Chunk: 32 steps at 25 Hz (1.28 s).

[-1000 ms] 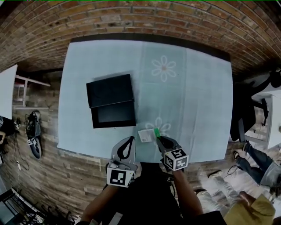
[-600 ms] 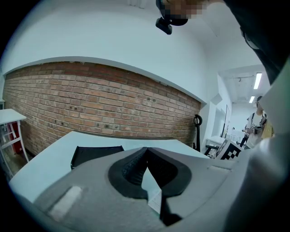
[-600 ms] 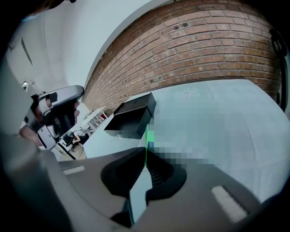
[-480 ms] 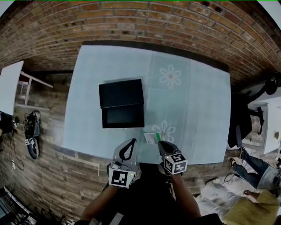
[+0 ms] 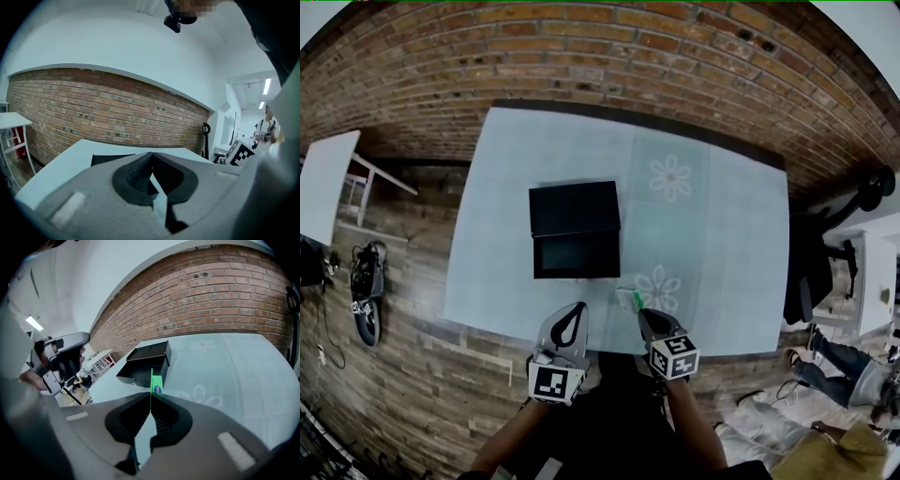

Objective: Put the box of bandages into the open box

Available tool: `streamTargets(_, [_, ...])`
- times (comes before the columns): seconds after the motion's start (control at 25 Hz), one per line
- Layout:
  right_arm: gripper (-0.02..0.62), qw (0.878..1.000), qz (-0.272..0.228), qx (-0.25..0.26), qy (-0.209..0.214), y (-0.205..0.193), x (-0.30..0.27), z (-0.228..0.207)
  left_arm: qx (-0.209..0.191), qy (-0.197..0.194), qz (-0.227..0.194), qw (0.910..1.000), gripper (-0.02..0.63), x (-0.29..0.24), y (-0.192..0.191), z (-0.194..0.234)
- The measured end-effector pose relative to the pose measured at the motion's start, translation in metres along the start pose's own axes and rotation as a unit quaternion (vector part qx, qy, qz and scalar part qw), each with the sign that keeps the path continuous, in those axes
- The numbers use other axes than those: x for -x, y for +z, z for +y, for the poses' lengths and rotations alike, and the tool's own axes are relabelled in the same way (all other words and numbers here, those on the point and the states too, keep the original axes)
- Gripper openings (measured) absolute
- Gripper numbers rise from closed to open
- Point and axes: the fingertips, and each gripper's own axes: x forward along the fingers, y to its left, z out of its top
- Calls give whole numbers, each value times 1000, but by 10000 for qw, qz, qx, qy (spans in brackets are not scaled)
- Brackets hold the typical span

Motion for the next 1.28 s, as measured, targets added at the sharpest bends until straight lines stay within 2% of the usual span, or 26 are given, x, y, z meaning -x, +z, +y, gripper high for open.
streamTargets(0.16, [8,9998,-83,191,-17,7,6,19,10,40,2,10000,-2,14,0,15])
streamTargets(0.64, [8,9960,-640,616,87,38,9,97,-27,124,-425,9990,-2,55,28,62])
streamTargets(1.0, [8,9878,-1147,1042,119,74,18,166,-7,288,-566,9980,-2,99,36,114])
streamTargets(1.28, [8,9798,-1602,1195,-24,108,28,198,87,316,-695,9970,-3,124,43,143])
